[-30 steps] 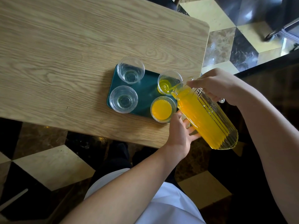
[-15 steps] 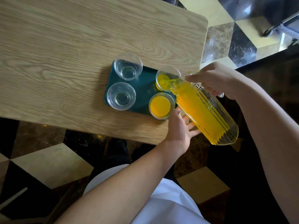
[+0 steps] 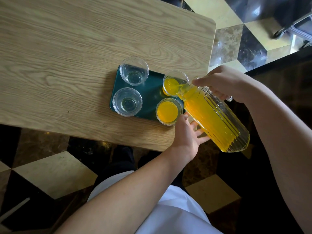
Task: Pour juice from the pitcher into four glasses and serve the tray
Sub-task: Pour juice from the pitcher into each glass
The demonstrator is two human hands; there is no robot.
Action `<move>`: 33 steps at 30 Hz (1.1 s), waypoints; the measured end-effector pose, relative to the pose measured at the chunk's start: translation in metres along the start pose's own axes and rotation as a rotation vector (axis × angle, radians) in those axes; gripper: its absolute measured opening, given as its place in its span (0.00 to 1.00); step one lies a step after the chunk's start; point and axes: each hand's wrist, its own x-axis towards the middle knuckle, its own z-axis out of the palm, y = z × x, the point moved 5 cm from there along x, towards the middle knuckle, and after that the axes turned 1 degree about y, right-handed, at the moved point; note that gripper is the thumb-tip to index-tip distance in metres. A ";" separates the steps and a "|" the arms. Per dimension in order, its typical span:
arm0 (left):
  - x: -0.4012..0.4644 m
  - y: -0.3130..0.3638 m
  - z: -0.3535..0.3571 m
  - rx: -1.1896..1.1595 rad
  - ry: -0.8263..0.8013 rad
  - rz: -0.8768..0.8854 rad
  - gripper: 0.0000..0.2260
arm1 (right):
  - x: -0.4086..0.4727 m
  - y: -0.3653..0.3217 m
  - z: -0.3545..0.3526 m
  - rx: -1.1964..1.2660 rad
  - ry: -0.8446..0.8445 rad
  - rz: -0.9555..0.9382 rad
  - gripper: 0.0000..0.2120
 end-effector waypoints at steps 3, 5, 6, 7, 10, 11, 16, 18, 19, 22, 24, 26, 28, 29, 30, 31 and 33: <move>-0.002 0.001 0.001 -0.005 -0.008 -0.008 0.27 | 0.000 0.000 0.000 0.020 -0.006 0.021 0.20; -0.002 0.001 0.001 0.001 -0.011 -0.008 0.27 | -0.001 0.000 0.000 0.014 -0.008 0.030 0.21; -0.002 0.000 0.001 0.003 -0.013 -0.010 0.28 | 0.000 0.000 0.000 0.011 -0.006 0.034 0.22; -0.001 0.000 0.001 0.003 -0.013 -0.013 0.28 | -0.001 0.000 0.000 0.011 -0.003 0.037 0.23; 0.000 0.000 0.001 -0.003 -0.010 -0.021 0.28 | -0.002 -0.001 -0.001 0.018 0.003 0.035 0.23; 0.001 0.000 0.001 -0.005 -0.008 -0.023 0.28 | -0.003 -0.002 -0.002 0.018 0.002 0.034 0.23; 0.002 0.000 0.001 -0.004 -0.002 -0.026 0.28 | -0.005 -0.007 -0.002 0.000 0.001 0.032 0.23; 0.003 0.001 0.000 -0.006 0.004 -0.024 0.28 | -0.005 -0.007 -0.002 0.005 0.000 0.034 0.23; 0.003 0.001 -0.001 -0.005 0.005 -0.023 0.28 | -0.005 -0.007 -0.002 0.000 0.000 0.032 0.23; 0.003 0.000 -0.001 0.005 0.001 -0.023 0.28 | -0.005 -0.007 -0.001 -0.014 0.006 0.026 0.22; 0.003 -0.001 0.000 0.009 -0.002 -0.024 0.28 | -0.004 -0.006 -0.001 -0.021 0.007 0.025 0.22; 0.003 -0.001 0.000 0.010 -0.006 -0.021 0.28 | -0.003 -0.005 -0.001 -0.015 0.008 0.028 0.23; 0.003 -0.001 0.000 0.009 -0.003 -0.019 0.28 | -0.003 -0.004 0.000 -0.004 -0.001 0.030 0.23; 0.003 -0.001 0.000 0.012 -0.001 -0.018 0.28 | -0.003 -0.003 0.000 0.000 -0.004 0.031 0.23; 0.003 -0.001 0.000 0.018 0.001 -0.016 0.28 | -0.002 -0.002 0.000 0.004 -0.005 0.029 0.23; 0.003 0.000 0.000 0.026 0.004 -0.013 0.28 | -0.002 -0.002 0.000 0.008 -0.005 0.029 0.23; 0.004 0.001 -0.001 0.041 0.014 -0.004 0.27 | -0.002 0.000 0.000 0.036 -0.010 0.025 0.24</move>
